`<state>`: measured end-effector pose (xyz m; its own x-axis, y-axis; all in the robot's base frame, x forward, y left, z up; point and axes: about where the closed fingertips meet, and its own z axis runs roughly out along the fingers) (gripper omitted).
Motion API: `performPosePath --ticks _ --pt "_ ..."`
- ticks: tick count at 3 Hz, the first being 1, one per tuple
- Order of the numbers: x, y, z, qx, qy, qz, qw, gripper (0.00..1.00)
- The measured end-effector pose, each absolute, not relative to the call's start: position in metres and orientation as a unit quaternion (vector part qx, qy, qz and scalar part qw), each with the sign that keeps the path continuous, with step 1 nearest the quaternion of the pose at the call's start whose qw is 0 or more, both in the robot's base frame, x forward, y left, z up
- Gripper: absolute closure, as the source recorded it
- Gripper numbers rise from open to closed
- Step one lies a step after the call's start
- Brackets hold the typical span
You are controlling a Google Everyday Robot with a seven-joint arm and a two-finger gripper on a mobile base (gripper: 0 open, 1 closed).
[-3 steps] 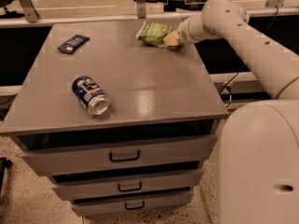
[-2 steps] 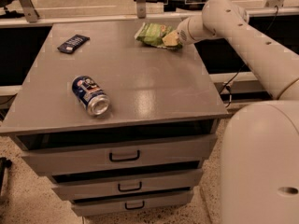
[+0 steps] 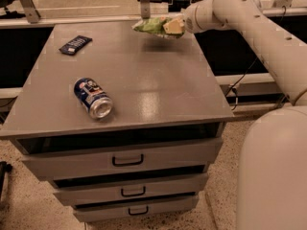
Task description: Move green jalapeno chip bag near rxbar blueberry
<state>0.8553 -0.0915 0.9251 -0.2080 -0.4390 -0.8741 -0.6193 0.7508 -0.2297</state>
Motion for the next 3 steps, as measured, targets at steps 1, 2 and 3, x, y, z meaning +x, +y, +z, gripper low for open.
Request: performPosePath --ticks 1,2,3 --pt "0.851 -0.093 0.974 -0.355 0.744 0.064 0.562 1.00" --pt "0.851 -0.092 0.978 -0.358 0.741 0.061 0.565 1.00" --pt "0.852 -0.076 0.977 -0.367 0.735 0.069 0.566 1.00"
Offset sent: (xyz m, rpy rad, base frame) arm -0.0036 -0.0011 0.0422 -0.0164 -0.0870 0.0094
